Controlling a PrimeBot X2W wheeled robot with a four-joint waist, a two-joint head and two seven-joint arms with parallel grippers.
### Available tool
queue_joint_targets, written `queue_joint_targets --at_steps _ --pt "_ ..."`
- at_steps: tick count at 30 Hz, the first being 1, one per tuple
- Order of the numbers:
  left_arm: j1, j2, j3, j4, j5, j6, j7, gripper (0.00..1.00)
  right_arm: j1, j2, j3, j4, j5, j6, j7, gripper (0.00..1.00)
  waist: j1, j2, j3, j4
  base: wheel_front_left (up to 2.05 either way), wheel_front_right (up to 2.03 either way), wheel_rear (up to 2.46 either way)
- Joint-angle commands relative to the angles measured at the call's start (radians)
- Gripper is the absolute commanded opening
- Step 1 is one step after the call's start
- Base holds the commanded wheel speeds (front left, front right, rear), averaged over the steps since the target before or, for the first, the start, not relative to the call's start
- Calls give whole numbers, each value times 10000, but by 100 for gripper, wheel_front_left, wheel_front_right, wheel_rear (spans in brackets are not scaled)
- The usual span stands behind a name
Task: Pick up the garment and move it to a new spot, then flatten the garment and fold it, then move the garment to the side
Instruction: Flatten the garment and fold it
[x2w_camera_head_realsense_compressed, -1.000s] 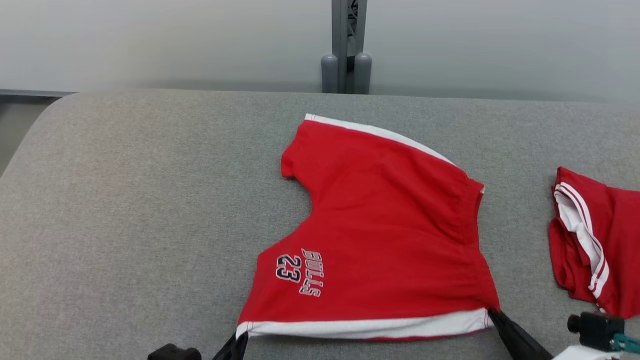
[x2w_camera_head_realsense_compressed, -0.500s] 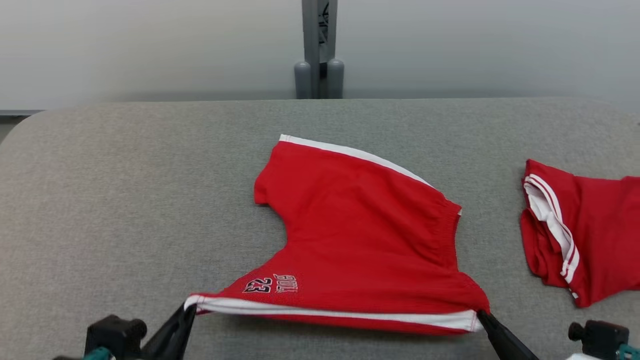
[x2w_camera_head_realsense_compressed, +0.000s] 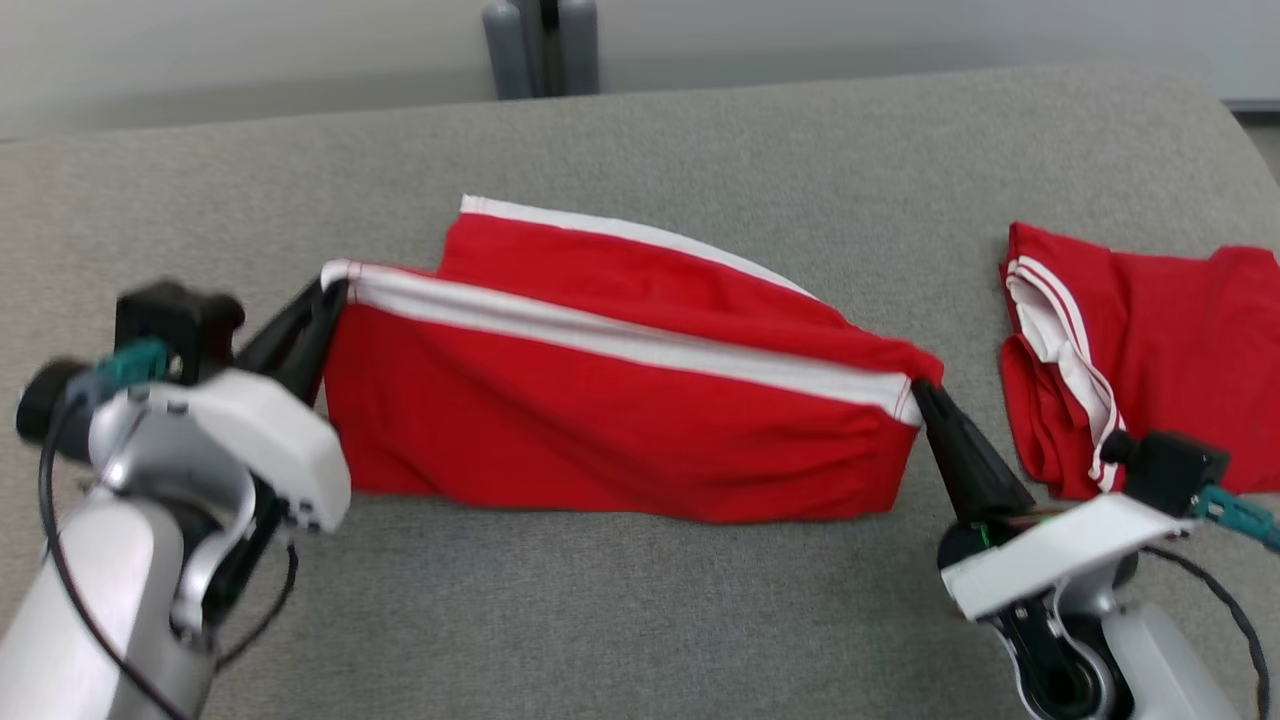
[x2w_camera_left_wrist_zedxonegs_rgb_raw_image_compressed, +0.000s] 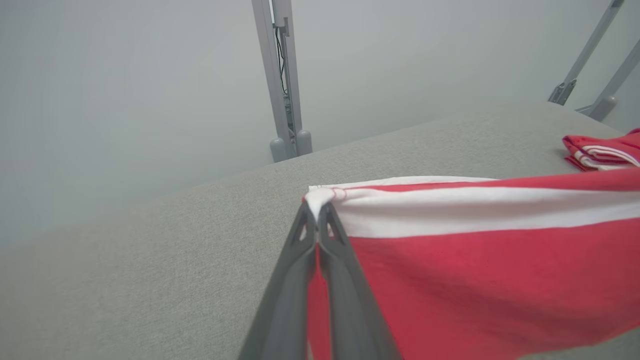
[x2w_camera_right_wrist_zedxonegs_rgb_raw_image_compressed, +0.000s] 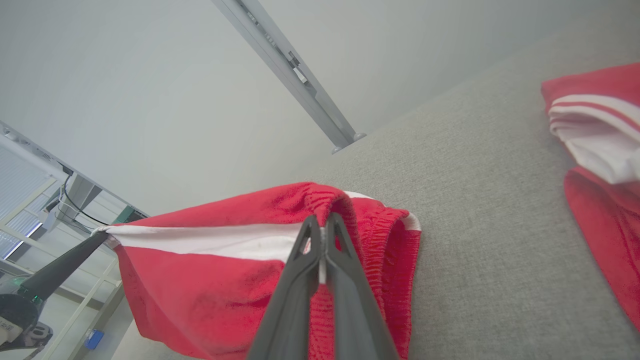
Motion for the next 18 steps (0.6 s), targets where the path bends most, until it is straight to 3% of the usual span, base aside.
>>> queue_joint_targets --at_steps 1,8,18 --pt "-950 -37 -138 716 90 -279 -86 0 -506 142 -62 334 -207 2 -177 0 0 -1 547 -317 0 0 0" --pt "-3377 16 -675 3738 183 -925 -298 0 -2110 566 584 1757 158 4 -697 0 0 -1 1294 -1132 0 0 0" --pt "-5303 148 -1097 6789 -89 -1152 -763 0 -3724 649 2022 3401 1007 4 -1445 0 0 -1 1906 -1817 0 0 0"
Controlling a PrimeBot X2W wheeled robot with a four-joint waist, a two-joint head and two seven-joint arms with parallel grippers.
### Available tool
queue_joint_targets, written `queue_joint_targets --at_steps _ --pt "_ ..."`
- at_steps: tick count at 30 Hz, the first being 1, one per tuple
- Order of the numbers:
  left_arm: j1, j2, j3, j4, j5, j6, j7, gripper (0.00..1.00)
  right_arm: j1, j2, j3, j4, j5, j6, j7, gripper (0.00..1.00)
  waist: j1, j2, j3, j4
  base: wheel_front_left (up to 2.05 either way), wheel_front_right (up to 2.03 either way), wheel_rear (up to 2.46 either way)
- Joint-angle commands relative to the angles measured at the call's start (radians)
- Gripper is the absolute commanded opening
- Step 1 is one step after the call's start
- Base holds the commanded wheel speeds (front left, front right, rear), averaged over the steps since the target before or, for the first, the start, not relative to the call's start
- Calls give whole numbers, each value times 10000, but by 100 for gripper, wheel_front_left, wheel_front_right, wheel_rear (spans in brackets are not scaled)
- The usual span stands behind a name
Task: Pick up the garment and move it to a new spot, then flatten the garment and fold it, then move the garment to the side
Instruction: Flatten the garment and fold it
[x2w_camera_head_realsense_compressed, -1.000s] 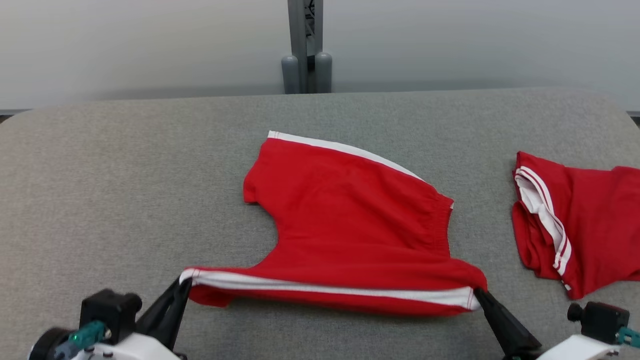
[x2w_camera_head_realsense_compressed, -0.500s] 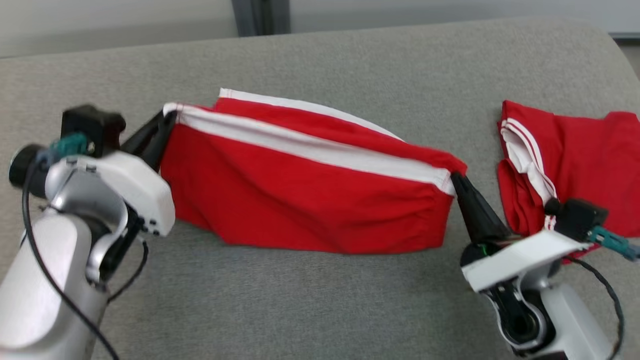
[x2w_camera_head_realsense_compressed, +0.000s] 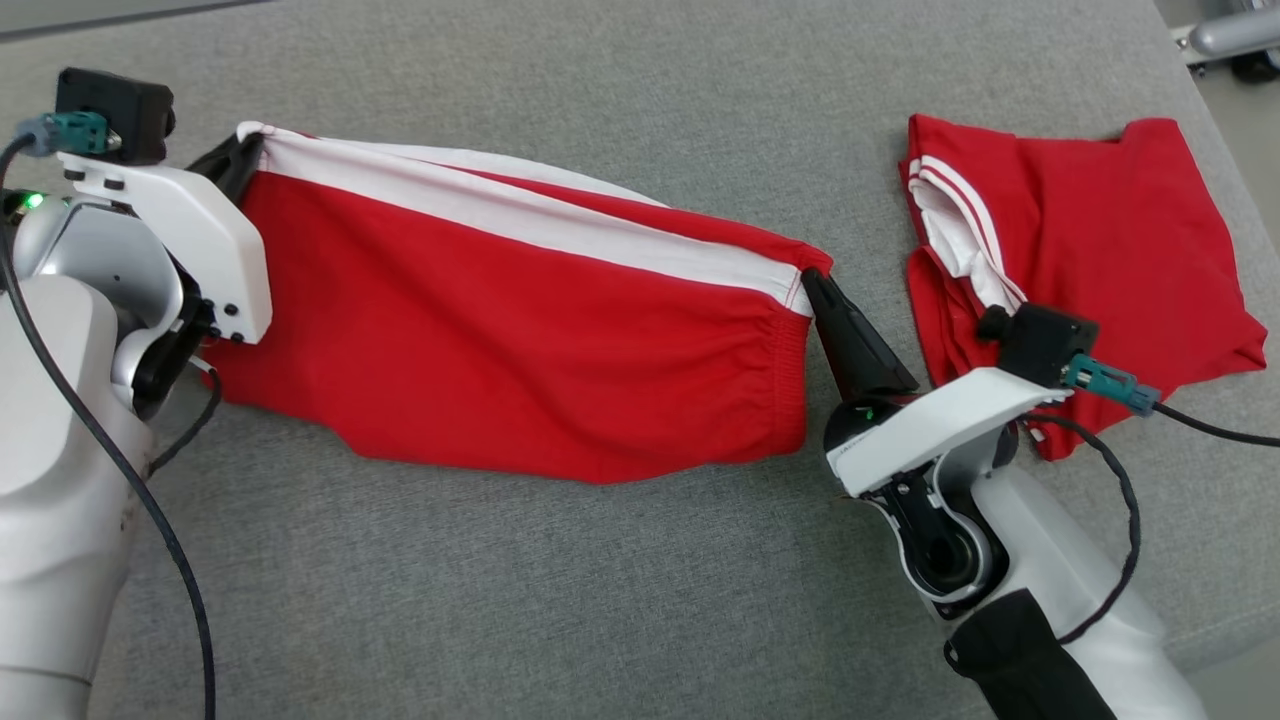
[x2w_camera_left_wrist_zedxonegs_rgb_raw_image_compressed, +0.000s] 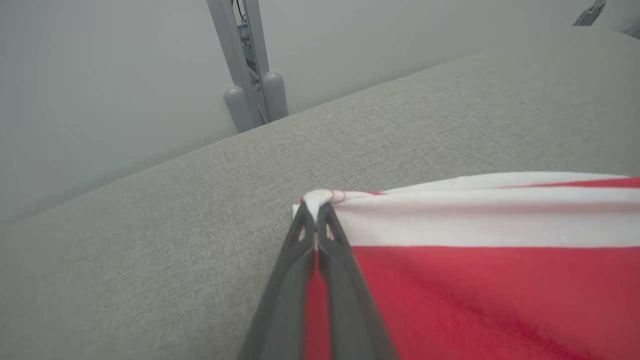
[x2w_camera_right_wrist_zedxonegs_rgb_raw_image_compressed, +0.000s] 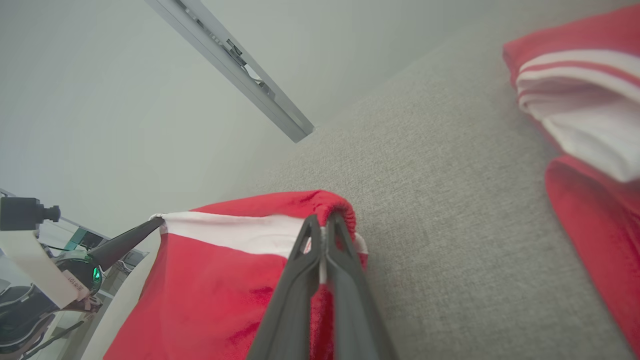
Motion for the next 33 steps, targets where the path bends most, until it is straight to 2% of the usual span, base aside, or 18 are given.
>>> queue_joint_targets --at_steps 1,7,8,9,10,11,14,18,20,22,28,33 --pt "-276 98 -27 257 -24 -44 -84 0 -223 -39 104 196 92 6 -130 0 0 0 180 -159 0 0 0" --pt "-921 -69 -173 1569 -351 -66 -402 0 -880 -42 815 849 595 6 -547 0 0 0 322 -204 0 0 0" --pt "-971 -107 -194 1717 -401 -71 -477 29 -943 -47 888 886 623 6 -646 20 0 0 323 -206 0 0 0" --pt "-1016 -146 -207 1850 -461 -74 -585 80 -973 -44 945 938 701 6 -712 50 0 0 324 -188 0 0 0" --pt "-1031 -182 -220 1939 -519 -76 -724 100 -982 -53 996 974 742 6 -775 93 0 0 318 -164 0 0 0" --pt "-1047 -211 -234 1999 -535 -78 -889 100 -982 -129 1021 981 752 6 -829 100 0 0 305 -125 0 0 0" --pt "-932 -338 -159 2105 -617 -49 -1551 100 -765 -450 1100 914 693 6 -986 100 0 0 234 26 0 0 0" --pt "-563 -434 43 1991 -644 346 -2548 100 -337 -980 951 590 330 6 -1094 100 0 0 104 242 0 0 0" --pt "-269 -522 187 1725 -653 650 -3138 100 -78 -1252 573 235 -16 6 -1141 100 0 0 28 355 0 0 0" --pt "86 -523 313 1368 -680 912 -3621 100 238 -1423 -225 -335 -777 6 -1140 100 0 0 -49 468 0 0 0" --pt "1414 -740 707 -306 -750 1755 -4847 100 1396 -1108 -2342 -2069 -3314 6 -1138 100 0 0 -390 948 0 0 0" --pt "2823 -952 1046 -2089 -608 2461 -5297 100 2046 -779 -3265 -2841 -5049 6 -1140 100 0 0 -806 1361 0 0 0"
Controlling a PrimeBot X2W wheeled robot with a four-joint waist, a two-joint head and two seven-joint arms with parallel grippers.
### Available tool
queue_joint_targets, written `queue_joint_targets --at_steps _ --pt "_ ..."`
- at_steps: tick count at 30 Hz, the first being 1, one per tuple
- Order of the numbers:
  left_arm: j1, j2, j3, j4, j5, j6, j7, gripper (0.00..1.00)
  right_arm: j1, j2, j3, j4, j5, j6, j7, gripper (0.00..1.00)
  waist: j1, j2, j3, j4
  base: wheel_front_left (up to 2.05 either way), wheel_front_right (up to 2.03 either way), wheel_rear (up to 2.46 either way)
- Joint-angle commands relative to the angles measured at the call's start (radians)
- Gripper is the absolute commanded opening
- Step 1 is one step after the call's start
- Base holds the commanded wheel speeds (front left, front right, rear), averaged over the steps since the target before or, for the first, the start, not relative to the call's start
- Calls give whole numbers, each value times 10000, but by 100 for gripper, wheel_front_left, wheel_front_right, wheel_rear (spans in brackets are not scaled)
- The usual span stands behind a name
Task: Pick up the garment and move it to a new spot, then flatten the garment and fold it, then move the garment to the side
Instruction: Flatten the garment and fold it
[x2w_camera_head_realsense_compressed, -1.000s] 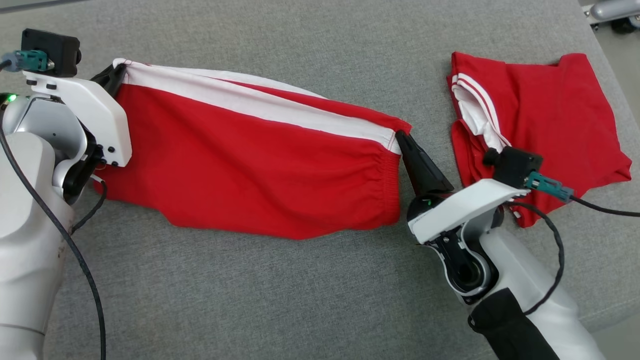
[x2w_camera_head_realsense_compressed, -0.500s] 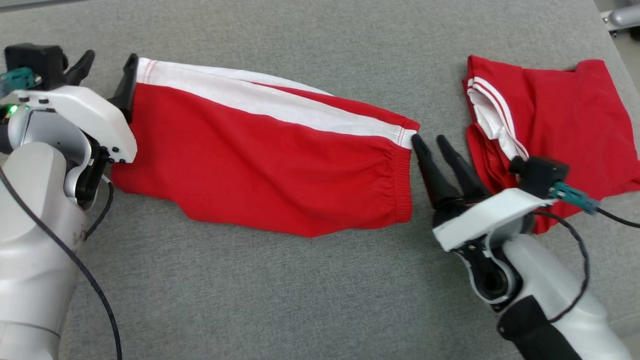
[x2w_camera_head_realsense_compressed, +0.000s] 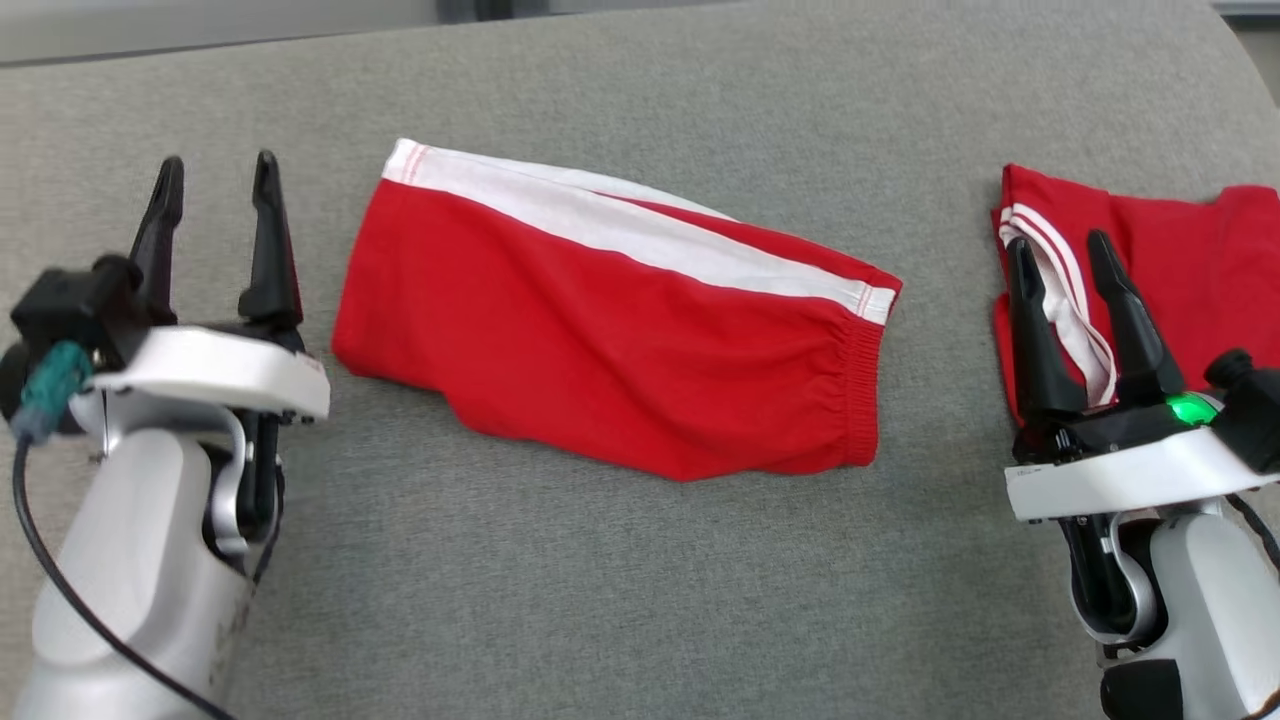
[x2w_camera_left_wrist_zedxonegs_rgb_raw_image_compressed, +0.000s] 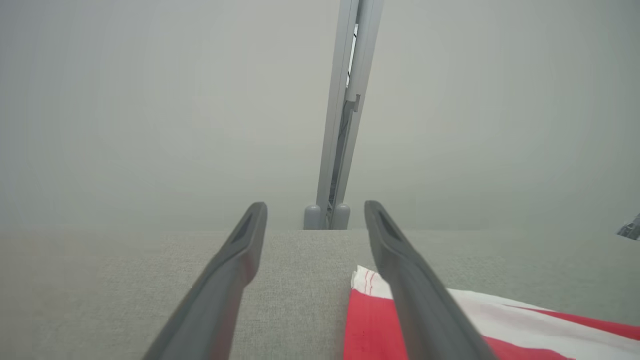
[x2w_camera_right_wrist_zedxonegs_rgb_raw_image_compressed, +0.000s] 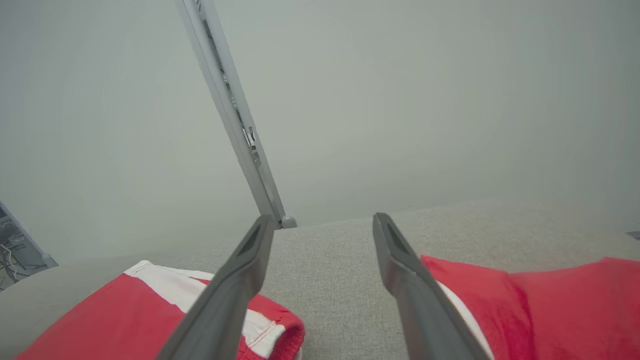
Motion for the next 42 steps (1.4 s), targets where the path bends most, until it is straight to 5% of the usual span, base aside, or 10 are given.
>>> queue_joint_targets --at_steps 1,7,18,36,42 --pt "495 -71 134 -445 76 194 -89 100 172 40 -161 -159 -387 6 -53 100 0 -1 -301 251 0 0 0" --pt "2387 -630 593 -2340 553 637 -158 100 638 234 -652 -173 -1763 6 -54 100 0 -1 -805 567 0 0 0" --pt "4442 -867 210 -3146 1766 981 -144 100 1572 356 -853 157 -2456 6 -55 100 0 -1 -1530 797 0 0 0" --pt "4219 -561 -53 -3274 2000 1140 321 100 1912 545 -932 392 -2343 6 5 100 0 -1 -1474 726 0 0 0" --pt "3661 -378 -241 -3113 1927 812 776 100 1756 579 -771 374 -2328 6 5 100 0 -1 -1270 565 0 0 0"
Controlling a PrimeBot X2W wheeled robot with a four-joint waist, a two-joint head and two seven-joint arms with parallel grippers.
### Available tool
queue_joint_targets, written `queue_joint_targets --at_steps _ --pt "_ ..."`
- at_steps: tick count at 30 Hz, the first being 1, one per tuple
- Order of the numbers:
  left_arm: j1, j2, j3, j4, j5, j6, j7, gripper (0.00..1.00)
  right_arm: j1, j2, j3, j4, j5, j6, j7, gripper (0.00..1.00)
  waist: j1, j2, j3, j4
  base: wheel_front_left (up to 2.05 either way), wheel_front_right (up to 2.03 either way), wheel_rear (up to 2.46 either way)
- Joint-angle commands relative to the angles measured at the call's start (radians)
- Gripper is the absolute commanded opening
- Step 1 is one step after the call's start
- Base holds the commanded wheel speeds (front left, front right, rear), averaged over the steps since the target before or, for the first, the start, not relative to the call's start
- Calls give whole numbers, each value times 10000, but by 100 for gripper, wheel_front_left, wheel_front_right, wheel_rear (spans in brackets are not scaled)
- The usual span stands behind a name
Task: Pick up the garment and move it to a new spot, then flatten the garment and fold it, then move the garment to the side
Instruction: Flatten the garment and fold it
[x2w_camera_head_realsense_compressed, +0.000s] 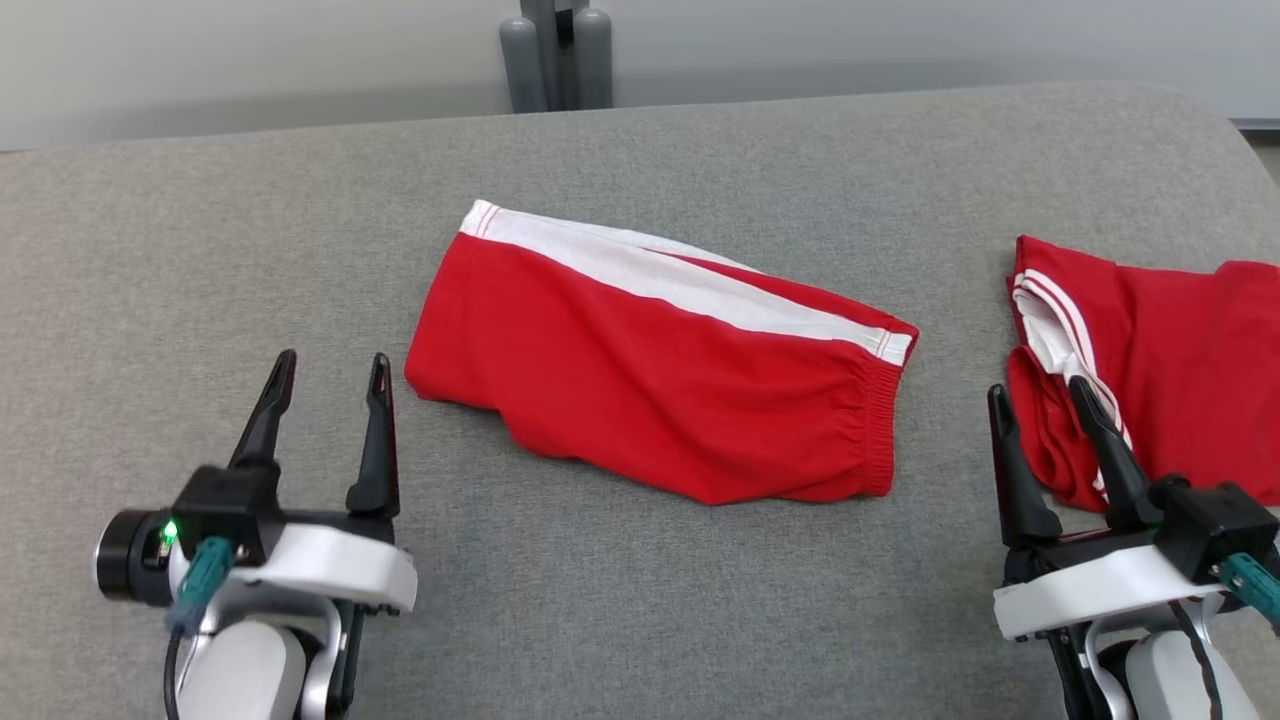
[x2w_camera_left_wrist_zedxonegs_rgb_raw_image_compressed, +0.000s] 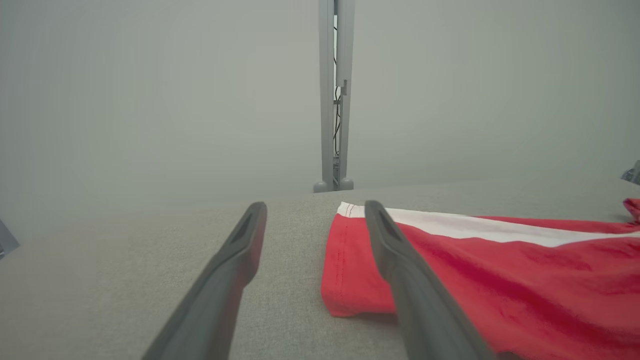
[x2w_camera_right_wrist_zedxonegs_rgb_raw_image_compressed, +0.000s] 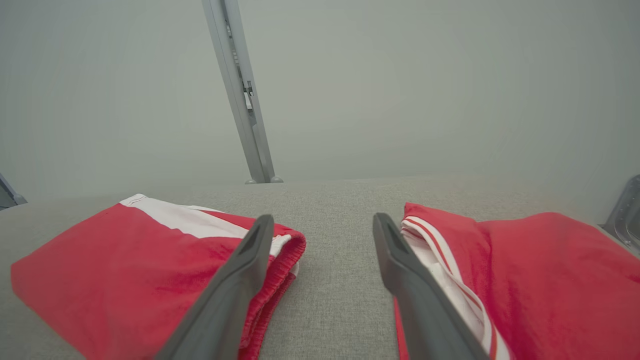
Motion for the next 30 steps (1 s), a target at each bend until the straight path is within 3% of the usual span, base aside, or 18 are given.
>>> queue_joint_targets --at_steps 1,9,20,26,27,28,30 --pt "-410 150 -76 196 -103 -248 334 100 -157 -8 101 -30 14 6 -14 100 0 0 120 -156 0 0 0" --pt "-1980 170 -407 2019 -694 -1225 1735 100 -469 60 482 -98 171 6 -41 100 0 0 874 -716 0 0 0" --pt "-3026 245 -213 4114 -1178 -1530 2223 100 -612 120 635 49 452 4 -79 100 0 0 1397 -1019 0 0 0" --pt "-3019 13 -450 4684 -1493 -1866 2787 97 -751 127 681 67 636 4 -82 100 0 0 1414 -1004 0 0 0" --pt "-3030 -17 -494 4722 -1522 -1923 2854 38 -773 126 694 63 659 4 -83 100 0 0 1412 -1003 0 0 0" --pt "-3039 -31 -549 4758 -1571 -1998 2911 0 -787 127 707 50 665 4 -83 100 0 0 1410 -1004 0 0 0" --pt "-3064 35 -655 4780 -1447 -2049 2902 0 -795 127 688 16 762 4 -82 100 0 0 1405 -1006 0 0 0"
